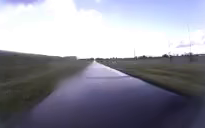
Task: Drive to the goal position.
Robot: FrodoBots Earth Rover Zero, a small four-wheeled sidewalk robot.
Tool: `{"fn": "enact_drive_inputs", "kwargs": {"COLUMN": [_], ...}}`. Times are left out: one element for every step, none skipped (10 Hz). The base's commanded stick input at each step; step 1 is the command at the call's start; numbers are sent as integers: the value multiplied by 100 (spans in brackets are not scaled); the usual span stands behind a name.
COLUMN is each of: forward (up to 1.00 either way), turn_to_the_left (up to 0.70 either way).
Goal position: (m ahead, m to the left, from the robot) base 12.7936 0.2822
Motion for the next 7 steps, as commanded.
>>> {"fn": "enact_drive_inputs", "kwargs": {"forward": [45,45,45,45,45,45,45], "turn_to_the_left": [0,0,0,0,0,0,0]}}
